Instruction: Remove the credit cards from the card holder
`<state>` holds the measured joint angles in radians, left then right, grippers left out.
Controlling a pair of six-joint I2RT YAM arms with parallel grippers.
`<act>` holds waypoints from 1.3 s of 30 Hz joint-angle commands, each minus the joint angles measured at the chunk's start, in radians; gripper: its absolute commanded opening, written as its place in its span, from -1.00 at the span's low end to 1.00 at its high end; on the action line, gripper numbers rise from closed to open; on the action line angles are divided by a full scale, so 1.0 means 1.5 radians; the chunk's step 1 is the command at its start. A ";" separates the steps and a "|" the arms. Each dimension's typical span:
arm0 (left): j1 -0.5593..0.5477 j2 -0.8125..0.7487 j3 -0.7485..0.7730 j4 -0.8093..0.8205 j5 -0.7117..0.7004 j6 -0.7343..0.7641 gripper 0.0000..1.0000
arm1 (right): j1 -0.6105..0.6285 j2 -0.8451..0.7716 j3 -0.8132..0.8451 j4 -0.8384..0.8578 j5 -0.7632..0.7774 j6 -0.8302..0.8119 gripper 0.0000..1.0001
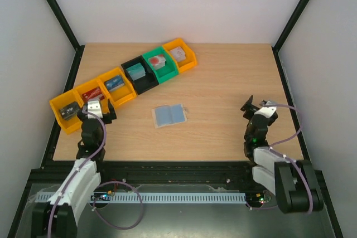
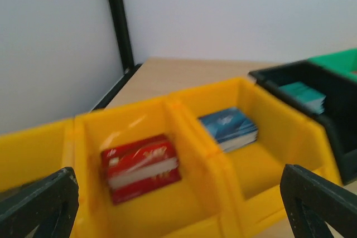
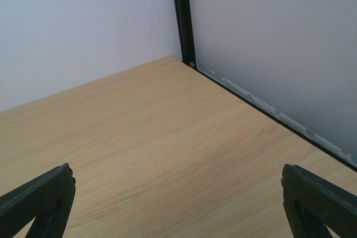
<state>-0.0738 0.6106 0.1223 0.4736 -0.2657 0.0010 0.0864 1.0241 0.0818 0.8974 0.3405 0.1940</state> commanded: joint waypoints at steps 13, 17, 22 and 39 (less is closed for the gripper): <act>0.022 0.407 -0.080 0.629 0.036 -0.060 0.99 | -0.054 0.324 0.029 0.364 -0.160 -0.014 0.97; 0.051 0.508 -0.037 0.653 0.090 -0.053 0.99 | -0.055 0.335 0.079 0.286 -0.205 -0.036 0.97; 0.068 0.592 -0.009 0.679 0.146 -0.047 0.99 | -0.058 0.338 0.093 0.257 -0.203 -0.029 0.97; 0.069 0.618 0.048 0.612 0.206 -0.024 0.99 | -0.058 0.338 0.094 0.259 -0.204 -0.031 0.97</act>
<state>0.0250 1.5295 0.1688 1.3731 -0.0185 -0.0586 0.0055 1.5269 0.2089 1.2819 0.0322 0.1604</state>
